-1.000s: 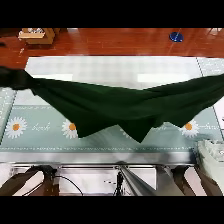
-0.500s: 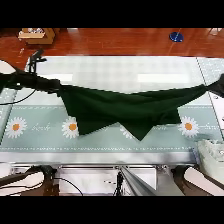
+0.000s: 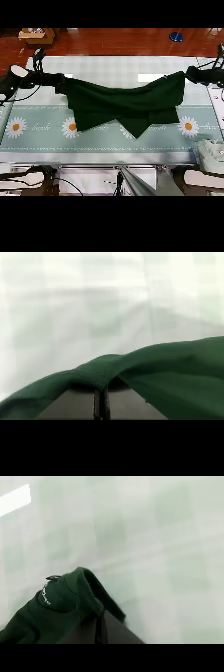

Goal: Fold the shirts.

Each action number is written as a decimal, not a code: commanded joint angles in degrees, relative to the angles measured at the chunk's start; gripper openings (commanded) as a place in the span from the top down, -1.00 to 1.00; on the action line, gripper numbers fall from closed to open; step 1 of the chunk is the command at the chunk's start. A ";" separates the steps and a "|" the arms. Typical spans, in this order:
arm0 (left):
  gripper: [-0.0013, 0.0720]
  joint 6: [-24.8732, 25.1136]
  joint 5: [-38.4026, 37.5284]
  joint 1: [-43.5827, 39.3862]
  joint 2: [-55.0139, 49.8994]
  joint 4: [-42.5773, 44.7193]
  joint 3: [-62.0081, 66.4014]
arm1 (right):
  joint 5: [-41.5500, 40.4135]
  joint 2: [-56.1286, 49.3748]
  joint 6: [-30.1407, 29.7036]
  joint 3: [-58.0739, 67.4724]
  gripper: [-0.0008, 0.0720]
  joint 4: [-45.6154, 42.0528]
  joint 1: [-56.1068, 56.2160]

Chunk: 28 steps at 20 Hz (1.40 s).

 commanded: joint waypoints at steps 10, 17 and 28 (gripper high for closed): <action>0.73 -0.20 -0.31 -0.35 -6.56 -0.11 0.42 | -3.52 -9.97 0.66 0.70 0.59 3.93 2.16; -0.50 -11.54 -26.97 9.35 -4.48 1.64 13.09 | 11.45 -3.61 -0.46 9.55 -0.23 -11.47 -1.36; -0.50 -11.67 -41.22 9.70 -0.37 1.03 -15.34 | 27.74 -3.32 -4.07 1.31 -0.35 -13.57 -8.61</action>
